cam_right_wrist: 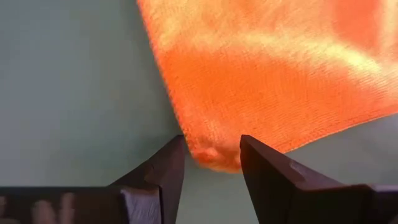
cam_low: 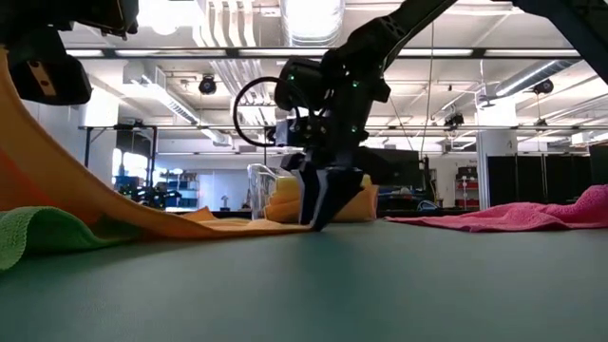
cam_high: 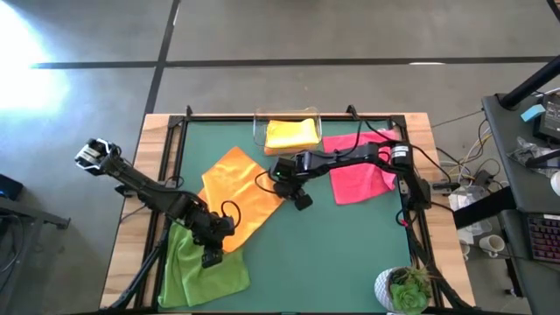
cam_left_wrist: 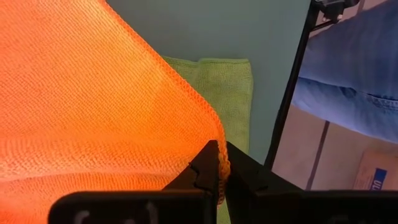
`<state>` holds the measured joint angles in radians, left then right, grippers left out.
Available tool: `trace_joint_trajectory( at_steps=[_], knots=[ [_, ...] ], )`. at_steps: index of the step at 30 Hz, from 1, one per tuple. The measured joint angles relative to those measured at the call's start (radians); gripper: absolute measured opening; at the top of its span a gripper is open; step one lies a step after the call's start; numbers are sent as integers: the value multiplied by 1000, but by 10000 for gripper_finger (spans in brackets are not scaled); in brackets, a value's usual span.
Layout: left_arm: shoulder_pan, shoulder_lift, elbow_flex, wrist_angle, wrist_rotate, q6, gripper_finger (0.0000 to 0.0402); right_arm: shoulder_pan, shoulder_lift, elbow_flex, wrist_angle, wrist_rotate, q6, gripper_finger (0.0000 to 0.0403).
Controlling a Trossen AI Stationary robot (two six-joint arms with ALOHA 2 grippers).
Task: Fold microfiber towels
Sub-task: Fold the orange microfiber cloth
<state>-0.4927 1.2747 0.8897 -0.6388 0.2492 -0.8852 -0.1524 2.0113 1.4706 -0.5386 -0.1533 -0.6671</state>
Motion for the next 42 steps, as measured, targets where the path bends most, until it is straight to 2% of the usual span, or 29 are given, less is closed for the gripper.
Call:
trace_joint_trajectory(
  at_steps=[8,17,22,32,40,42],
  knots=[
    [0,0,-14,-1,-12,9,0,-5,0,-2,25,18,3,115],
    [0,0,-14,0,-22,10,0,-4,45,0,16,3,74,16],
    [0,0,-14,0,-36,27,0,-4,34,3,-33,6,137,9],
    [0,0,-1,1,-262,173,0,6,-141,-5,-338,61,331,8],
    [17,0,-2,0,-481,322,0,34,-233,-4,-496,83,537,8],
    [29,0,-2,0,-510,365,0,46,-251,-4,-539,82,600,8]
  ],
)
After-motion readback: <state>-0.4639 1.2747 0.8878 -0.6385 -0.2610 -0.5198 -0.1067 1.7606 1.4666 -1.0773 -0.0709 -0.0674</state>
